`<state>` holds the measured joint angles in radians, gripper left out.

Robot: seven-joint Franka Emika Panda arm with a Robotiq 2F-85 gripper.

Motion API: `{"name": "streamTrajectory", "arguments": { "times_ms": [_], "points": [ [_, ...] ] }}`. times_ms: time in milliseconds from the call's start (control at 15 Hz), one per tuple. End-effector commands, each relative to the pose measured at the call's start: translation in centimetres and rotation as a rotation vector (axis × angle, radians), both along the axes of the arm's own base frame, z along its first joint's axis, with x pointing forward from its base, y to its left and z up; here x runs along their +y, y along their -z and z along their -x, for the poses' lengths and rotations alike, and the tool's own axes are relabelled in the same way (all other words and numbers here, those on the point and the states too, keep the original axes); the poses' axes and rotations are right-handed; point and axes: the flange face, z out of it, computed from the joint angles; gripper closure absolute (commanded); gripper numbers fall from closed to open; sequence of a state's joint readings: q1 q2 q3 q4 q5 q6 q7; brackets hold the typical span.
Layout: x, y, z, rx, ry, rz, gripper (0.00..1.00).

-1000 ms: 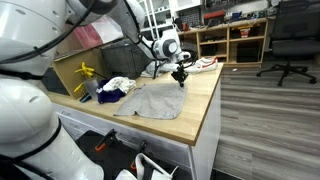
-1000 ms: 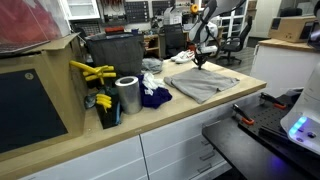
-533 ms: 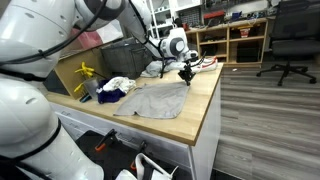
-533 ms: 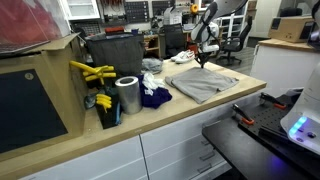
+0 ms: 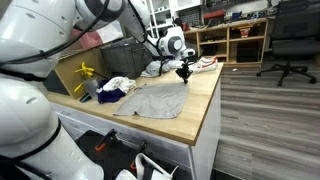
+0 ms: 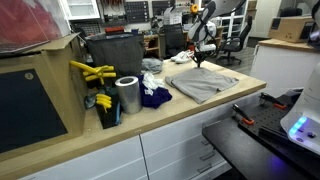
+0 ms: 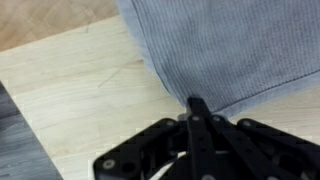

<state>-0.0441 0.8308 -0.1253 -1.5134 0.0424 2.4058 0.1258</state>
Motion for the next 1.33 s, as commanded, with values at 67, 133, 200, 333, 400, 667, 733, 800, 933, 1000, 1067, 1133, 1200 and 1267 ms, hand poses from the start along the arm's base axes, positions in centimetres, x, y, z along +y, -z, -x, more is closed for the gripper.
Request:
{"name": "streamTrajectory", "arguments": {
  "times_ms": [67, 133, 200, 333, 400, 667, 733, 800, 933, 1000, 1067, 1133, 1200, 1267],
  "points": [
    [3.1, -0.7, 0.9, 0.057, -0.027, -0.03, 1.0],
    [3.2, 0.0, 1.2, 0.077, -0.023, -0.031, 1.0],
    [3.1, 0.6, 1.4, 0.095, -0.02, -0.026, 1.0],
    [2.4, 1.8, 2.1, 0.124, -0.009, -0.019, 1.0],
    [1.9, 2.0, 2.1, 0.123, -0.006, -0.014, 1.0],
    [-0.1, 2.3, 1.9, 0.108, -0.015, 0.053, 1.0],
    [-0.7, 2.3, 1.9, 0.111, -0.018, 0.069, 1.0],
    [-1.4, 2.4, 1.8, 0.11, -0.02, 0.087, 1.0],
    [-2.4, 2.2, 1.6, 0.109, -0.025, 0.118, 1.0],
    [-2.7, 2.0, 1.5, 0.107, -0.028, 0.13, 1.0],
    [-2.9, 1.7, 1.4, 0.105, -0.032, 0.139, 1.0],
    [-3.0, 1.5, 1.2, 0.101, -0.035, 0.144, 1.0],
    [-2.9, 1.1, 1.1, 0.096, -0.042, 0.146, 1.0],
    [-2.7, 0.8, 1.1, 0.091, -0.048, 0.147, 1.0]
  ]
}}
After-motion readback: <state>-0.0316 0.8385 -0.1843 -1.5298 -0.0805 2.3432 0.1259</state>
